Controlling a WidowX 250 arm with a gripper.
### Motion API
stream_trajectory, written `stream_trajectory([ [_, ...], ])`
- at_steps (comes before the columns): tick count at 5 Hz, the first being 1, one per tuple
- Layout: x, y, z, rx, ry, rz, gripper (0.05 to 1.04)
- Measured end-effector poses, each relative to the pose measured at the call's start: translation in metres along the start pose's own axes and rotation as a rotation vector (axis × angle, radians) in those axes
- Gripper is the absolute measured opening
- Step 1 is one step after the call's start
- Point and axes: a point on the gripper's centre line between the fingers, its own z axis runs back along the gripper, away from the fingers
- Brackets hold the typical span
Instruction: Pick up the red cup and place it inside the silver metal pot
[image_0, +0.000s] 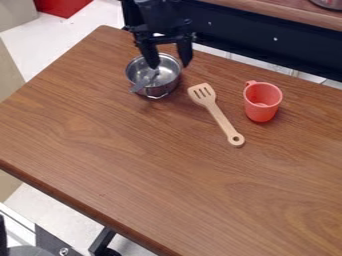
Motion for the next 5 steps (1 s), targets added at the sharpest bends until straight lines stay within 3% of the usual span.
stream_trajectory([
  [2, -0.003, -0.043, -0.024, 0.070, -0.004, 0.045, 0.999],
  [5, 0.002, -0.091, -0.043, 0.106, -0.115, 0.081, 0.999],
])
